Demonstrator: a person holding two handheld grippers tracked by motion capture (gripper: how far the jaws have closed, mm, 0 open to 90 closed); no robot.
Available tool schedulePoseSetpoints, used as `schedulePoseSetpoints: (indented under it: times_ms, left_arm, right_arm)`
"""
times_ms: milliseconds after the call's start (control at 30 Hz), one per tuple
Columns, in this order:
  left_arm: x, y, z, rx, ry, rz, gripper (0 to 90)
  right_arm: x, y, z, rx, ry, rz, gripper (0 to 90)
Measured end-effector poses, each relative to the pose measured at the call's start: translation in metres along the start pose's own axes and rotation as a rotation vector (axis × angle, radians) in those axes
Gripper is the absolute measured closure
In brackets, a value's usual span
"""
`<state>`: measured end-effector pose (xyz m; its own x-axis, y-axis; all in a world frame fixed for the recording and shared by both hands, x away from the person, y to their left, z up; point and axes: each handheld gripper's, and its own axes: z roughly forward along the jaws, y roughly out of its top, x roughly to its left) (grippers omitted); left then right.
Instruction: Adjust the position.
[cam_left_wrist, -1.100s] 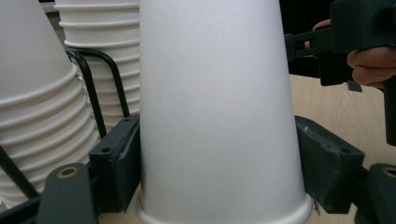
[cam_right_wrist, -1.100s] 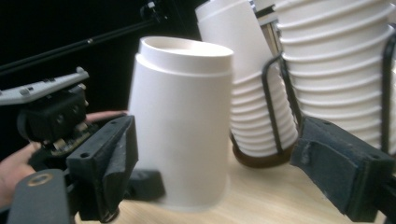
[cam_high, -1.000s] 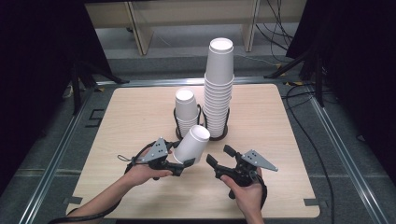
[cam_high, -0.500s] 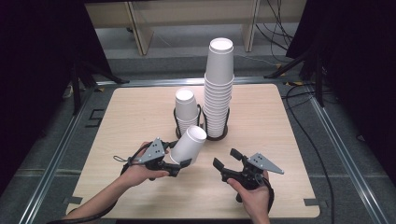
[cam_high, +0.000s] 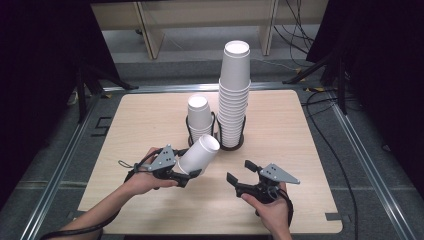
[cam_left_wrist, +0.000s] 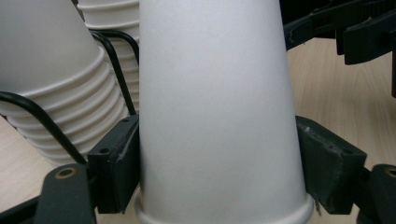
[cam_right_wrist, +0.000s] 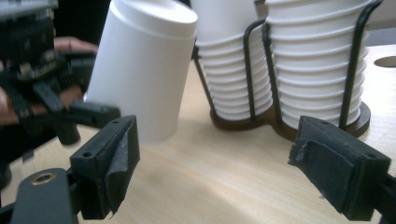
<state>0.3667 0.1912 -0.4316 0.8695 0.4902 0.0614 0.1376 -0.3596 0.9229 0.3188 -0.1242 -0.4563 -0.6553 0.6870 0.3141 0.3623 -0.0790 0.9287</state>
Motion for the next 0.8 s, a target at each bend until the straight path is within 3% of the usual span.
schedulePoseSetpoints:
  times_ms: [33, 67, 133, 167, 233, 333, 433, 467, 533, 600, 700, 767, 800]
  left_arm:
    - [0.000, 0.001, -0.001, 0.018, -0.004, -0.001, 22.7]
    - [0.004, 0.005, -0.002, 0.025, -0.011, 0.043, 22.6]
    - [0.005, 0.007, -0.004, 0.048, -0.023, 0.063, 22.7]
    - [0.005, 0.008, -0.005, 0.048, -0.026, 0.063, 22.6]
    - [0.005, 0.009, -0.005, 0.057, -0.043, 0.068, 22.6]
    - [0.006, 0.011, -0.007, 0.086, -0.057, 0.086, 22.6]
    - [0.008, 0.013, -0.007, 0.129, -0.077, 0.120, 22.5]
    - [0.008, 0.013, -0.008, 0.142, -0.088, 0.120, 22.5]
    - [0.008, 0.013, -0.008, 0.151, -0.095, 0.125, 22.5]
    - [0.009, 0.014, -0.008, 0.181, -0.115, 0.146, 22.4]
    - [0.009, 0.016, -0.010, 0.219, -0.123, 0.163, 22.3]
    - [0.010, 0.018, -0.011, 0.246, -0.133, 0.182, 22.2]
    - [0.010, 0.019, -0.011, 0.255, -0.140, 0.188, 22.2]
  right_arm:
    - [-0.001, 0.000, 0.000, 0.005, -0.003, -0.022, 15.3]
    - [-0.003, 0.000, 0.001, 0.029, 0.020, -0.060, 15.5]
    - [-0.002, 0.001, 0.001, 0.057, 0.019, -0.057, 15.7]
    - [-0.003, 0.001, 0.001, 0.055, 0.016, -0.087, 15.8]
    - [-0.004, 0.000, 0.001, 0.078, 0.037, -0.094, 16.0]
    - [-0.007, 0.000, 0.001, 0.083, 0.029, -0.142, 16.2]
    - [-0.007, -0.001, 0.002, 0.096, 0.051, -0.130, 16.9]
    - [-0.008, 0.000, 0.000, 0.113, 0.030, -0.162, 17.1]
    - [-0.008, -0.001, 0.002, 0.104, 0.051, -0.158, 17.6]
    - [-0.009, 0.000, 0.002, 0.146, 0.041, -0.194, 18.6]
    - [-0.008, 0.001, 0.002, 0.158, 0.046, -0.208, 19.0]
    - [-0.006, 0.001, 0.005, 0.158, 0.074, -0.215, 19.1]
    - [-0.005, 0.002, 0.003, 0.183, 0.070, -0.210, 19.1]
